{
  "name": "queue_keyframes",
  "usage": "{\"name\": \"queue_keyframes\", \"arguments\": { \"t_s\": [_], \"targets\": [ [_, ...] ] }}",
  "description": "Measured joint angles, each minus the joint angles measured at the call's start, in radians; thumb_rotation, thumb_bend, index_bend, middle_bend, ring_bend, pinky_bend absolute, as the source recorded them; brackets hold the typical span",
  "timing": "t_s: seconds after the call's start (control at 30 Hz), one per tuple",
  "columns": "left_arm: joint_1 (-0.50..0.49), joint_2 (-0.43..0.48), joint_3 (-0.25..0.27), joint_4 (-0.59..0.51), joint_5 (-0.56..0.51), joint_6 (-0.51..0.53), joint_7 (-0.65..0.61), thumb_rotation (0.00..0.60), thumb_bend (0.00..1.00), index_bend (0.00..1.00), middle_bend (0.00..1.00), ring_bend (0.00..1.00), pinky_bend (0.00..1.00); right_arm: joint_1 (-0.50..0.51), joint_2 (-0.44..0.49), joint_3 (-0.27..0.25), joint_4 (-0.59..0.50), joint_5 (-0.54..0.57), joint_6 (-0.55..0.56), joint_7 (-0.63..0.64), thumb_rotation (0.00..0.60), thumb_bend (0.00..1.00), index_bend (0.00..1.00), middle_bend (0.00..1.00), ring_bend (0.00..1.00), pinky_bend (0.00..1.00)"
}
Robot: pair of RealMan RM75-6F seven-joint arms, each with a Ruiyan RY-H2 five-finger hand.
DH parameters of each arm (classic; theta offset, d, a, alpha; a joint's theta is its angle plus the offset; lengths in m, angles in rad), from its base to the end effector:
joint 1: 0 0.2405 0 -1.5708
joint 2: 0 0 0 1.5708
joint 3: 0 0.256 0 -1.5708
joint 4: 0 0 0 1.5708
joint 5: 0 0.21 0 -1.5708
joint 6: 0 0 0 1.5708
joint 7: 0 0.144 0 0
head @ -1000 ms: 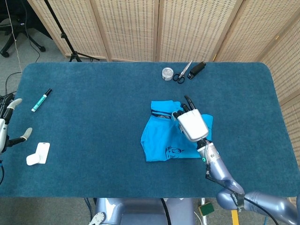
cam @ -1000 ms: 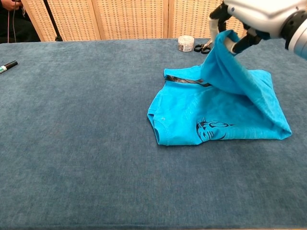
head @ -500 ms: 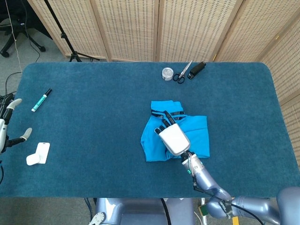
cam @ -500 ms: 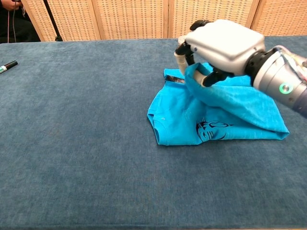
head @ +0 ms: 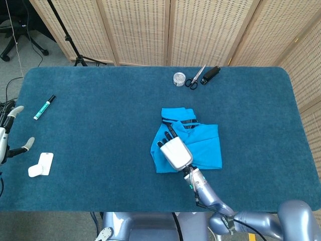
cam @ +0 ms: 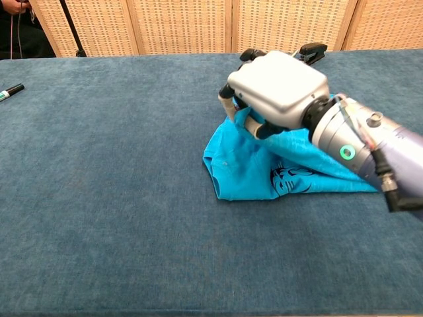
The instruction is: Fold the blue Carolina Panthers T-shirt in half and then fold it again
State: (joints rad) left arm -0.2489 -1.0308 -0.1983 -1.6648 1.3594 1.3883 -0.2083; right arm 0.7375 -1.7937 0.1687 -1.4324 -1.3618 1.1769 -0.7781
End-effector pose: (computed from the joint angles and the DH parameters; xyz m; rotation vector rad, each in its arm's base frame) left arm -0.2766 0.2587 0.1993 -1.2719 -0.9635 -1.1668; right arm -0.0773 -0.3022 -0.0579 1.9087 -0.3654 1.0039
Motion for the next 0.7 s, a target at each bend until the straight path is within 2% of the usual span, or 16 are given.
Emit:
{"name": "queue_keyframes", "arguments": {
  "t_s": [0.33, 0.4, 0.43, 0.47, 0.53, 0.57, 0.63, 0.7],
  "targets": [
    [0.000, 0.001, 0.001, 0.001, 0.002, -0.001, -0.005, 0.600, 0.28, 0.00, 0.00, 0.00, 0.00, 0.004, -0.080, -0.036, 0.070, -0.023, 0.002, -0.068, 0.600, 0.57, 0.70, 0.58, 0.31, 0.09],
    [0.000, 0.001, 0.002, 0.001, 0.002, -0.001, -0.005, 0.600, 0.28, 0.00, 0.00, 0.00, 0.00, 0.003, -0.094, -0.038, 0.077, -0.022, 0.002, -0.081, 0.600, 0.51, 0.60, 0.48, 0.28, 0.09],
    [0.000, 0.001, 0.002, 0.001, 0.003, -0.001, -0.005, 0.600, 0.28, 0.00, 0.00, 0.00, 0.00, 0.001, -0.098, -0.038, 0.078, -0.018, 0.000, -0.084, 0.600, 0.40, 0.48, 0.35, 0.21, 0.09],
    [0.000, 0.001, 0.002, 0.001, 0.004, 0.001, -0.006, 0.600, 0.28, 0.00, 0.00, 0.00, 0.00, 0.000, -0.100, -0.037, 0.077, -0.011, -0.002, -0.087, 0.600, 0.25, 0.32, 0.21, 0.12, 0.08],
    [0.001, 0.002, 0.002, 0.001, 0.004, 0.002, -0.006, 0.600, 0.28, 0.00, 0.00, 0.00, 0.00, -0.006, -0.103, -0.033, 0.068, 0.014, -0.008, -0.099, 0.600, 0.04, 0.13, 0.04, 0.01, 0.07],
    [0.001, 0.002, 0.002, 0.001, 0.004, 0.002, -0.007, 0.600, 0.28, 0.00, 0.00, 0.00, 0.00, -0.008, -0.104, -0.031, 0.059, 0.027, -0.010, -0.103, 0.600, 0.00, 0.08, 0.01, 0.00, 0.06],
    [0.000, 0.001, 0.002, 0.002, 0.004, 0.000, -0.007, 0.600, 0.28, 0.00, 0.00, 0.00, 0.00, -0.013, -0.101, -0.027, 0.029, 0.044, -0.012, -0.105, 0.600, 0.00, 0.03, 0.00, 0.00, 0.06],
    [-0.001, 0.000, 0.004, 0.002, 0.006, -0.001, -0.005, 0.600, 0.28, 0.00, 0.00, 0.00, 0.00, -0.019, -0.091, -0.026, -0.012, 0.044, -0.012, -0.094, 0.600, 0.00, 0.02, 0.00, 0.00, 0.06]
  ]
}}
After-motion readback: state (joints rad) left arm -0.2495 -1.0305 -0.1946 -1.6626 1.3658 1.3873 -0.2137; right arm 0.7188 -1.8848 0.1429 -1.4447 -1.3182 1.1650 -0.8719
